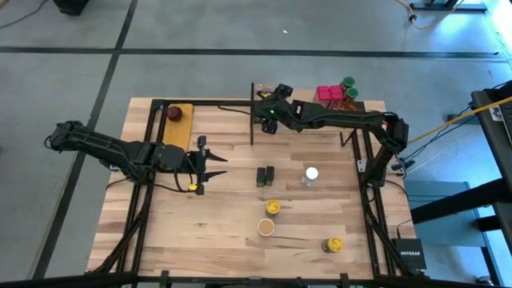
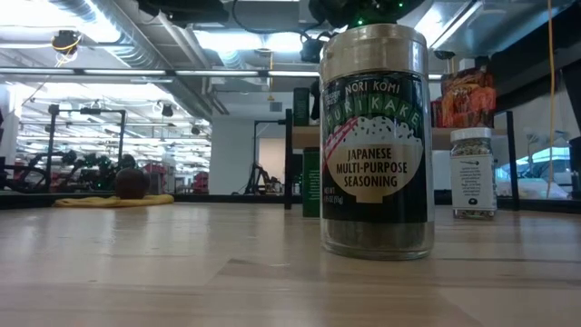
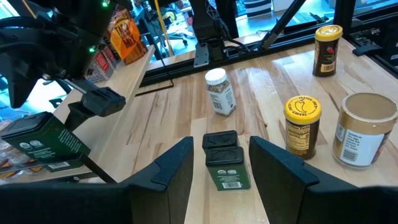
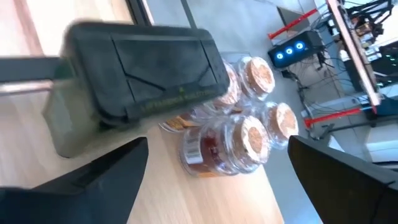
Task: Shelf spices
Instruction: Put the right black seasoning can on the shelf, then put the right black seasoning can on the shelf and align it with the other black seasoning can
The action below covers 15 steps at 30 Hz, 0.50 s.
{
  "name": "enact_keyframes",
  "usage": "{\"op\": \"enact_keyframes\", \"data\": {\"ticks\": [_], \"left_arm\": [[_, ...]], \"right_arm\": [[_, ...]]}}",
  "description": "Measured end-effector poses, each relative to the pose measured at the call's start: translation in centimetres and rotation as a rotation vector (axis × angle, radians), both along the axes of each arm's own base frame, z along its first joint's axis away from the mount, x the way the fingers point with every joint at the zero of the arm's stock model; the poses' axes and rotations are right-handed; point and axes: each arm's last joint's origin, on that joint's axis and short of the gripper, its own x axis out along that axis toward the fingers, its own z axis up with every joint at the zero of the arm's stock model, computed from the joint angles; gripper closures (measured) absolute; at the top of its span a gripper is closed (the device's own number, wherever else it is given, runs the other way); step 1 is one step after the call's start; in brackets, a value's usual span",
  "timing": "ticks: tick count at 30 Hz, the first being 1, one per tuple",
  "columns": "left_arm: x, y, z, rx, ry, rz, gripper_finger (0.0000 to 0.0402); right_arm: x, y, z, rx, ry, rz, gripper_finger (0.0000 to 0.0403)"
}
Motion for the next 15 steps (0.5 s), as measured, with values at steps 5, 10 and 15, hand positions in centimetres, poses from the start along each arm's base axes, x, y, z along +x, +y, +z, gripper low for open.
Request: {"op": "enact_keyframes", "data": {"ticks": [5,10,15], "left_arm": [[0.0,0.0,0.0,0.0,0.001,0.0,0.0251],[0.0,0.0,0.0,0.0,0.001,0.0,0.0251],[0.0,0.0,0.0,-0.001,0.002,0.0,0.0251]], "right_arm": [[0.0,1.2,0.3,-0.057,0.03,-0.026,0.001],[-1.0,4.5,2.4,-0.06,0.008,0.018,0.001],[-3.0,9.3,4.0,0.216,-0.054,0.178,0.001]]}}
